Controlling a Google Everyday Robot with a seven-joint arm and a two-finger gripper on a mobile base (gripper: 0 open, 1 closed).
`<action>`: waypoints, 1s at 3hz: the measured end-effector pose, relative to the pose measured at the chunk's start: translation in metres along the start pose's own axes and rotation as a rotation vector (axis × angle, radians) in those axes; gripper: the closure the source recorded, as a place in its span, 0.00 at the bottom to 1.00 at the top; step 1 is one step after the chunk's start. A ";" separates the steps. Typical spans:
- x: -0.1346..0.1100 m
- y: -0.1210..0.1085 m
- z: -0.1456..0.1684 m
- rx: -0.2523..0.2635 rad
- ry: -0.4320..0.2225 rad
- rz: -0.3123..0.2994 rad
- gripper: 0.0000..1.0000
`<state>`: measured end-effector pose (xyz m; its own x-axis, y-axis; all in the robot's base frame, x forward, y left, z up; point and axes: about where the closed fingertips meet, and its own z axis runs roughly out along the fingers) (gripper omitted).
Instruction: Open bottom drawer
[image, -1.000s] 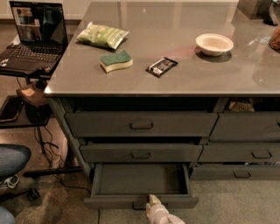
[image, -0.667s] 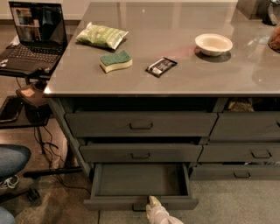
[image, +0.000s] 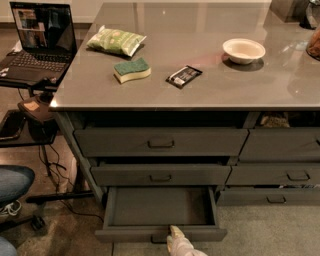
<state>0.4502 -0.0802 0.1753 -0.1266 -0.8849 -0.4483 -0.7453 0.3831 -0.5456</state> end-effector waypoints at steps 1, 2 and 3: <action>-0.001 0.000 -0.001 0.000 0.000 0.000 1.00; 0.002 0.005 -0.005 0.002 0.002 0.009 1.00; 0.002 0.005 -0.006 0.002 0.002 0.010 1.00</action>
Offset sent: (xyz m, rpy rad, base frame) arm -0.3768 -0.0981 -0.1412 0.2303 0.0780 -0.4496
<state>0.4422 -0.0816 0.1767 -0.1348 -0.8816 -0.4523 -0.7429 0.3920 -0.5426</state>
